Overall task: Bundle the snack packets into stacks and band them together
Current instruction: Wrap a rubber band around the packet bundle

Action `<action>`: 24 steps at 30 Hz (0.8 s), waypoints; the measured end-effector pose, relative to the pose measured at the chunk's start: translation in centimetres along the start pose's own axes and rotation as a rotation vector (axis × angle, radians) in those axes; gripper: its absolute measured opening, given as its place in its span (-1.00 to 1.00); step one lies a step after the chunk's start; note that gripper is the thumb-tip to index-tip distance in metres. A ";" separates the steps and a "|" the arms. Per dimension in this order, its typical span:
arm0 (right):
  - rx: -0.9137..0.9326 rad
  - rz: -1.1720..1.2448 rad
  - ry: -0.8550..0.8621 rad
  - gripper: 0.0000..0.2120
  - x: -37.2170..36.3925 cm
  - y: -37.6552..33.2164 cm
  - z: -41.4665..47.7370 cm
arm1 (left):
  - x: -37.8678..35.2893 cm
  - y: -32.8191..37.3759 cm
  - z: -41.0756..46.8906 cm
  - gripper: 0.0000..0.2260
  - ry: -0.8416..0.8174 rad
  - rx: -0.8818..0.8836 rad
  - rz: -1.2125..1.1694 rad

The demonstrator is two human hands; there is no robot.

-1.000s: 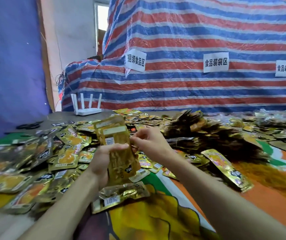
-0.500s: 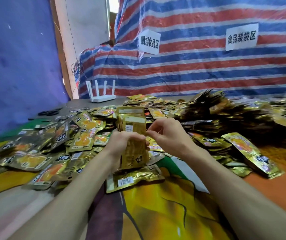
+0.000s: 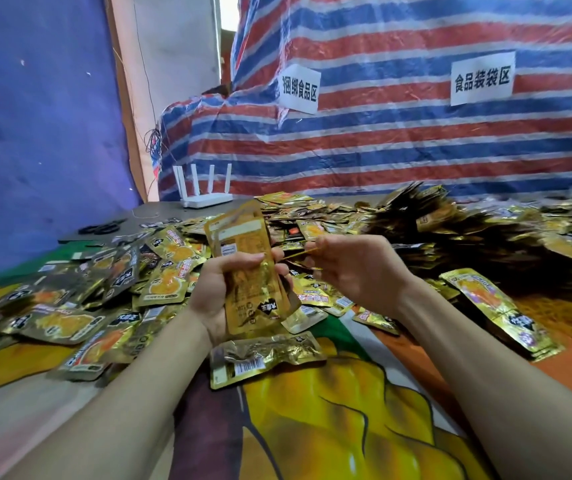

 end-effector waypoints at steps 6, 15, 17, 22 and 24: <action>0.109 0.443 -0.095 -0.86 -0.4 -0.8 -0.8 | -0.2 -0.8 0.2 -0.78 0.029 0.078 0.097; 0.111 -0.110 0.074 -0.50 -0.7 0.3 0.3 | 0.0 -1.0 0.2 -0.64 0.307 0.110 0.280; 0.138 -0.211 0.124 -0.48 -0.7 0.6 0.2 | 0.2 -0.8 0.3 -0.69 0.444 0.039 0.273; 0.103 -0.477 0.172 -0.40 -2.0 1.7 0.1 | 0.8 0.6 0.6 -0.86 0.636 -0.264 0.101; 0.098 -0.530 0.119 -0.36 -3.4 2.7 0.0 | 0.7 0.8 0.7 -0.86 0.639 -0.337 0.078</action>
Point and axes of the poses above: each hand's wrist, its own z-axis towards the middle knuckle, its own x-axis out of the back of the hand, y = z × x, the point moved 3 cm from there along z, towards the middle knuckle, and after that the axes turned 7 degrees about -z, right-handed, at the moved point
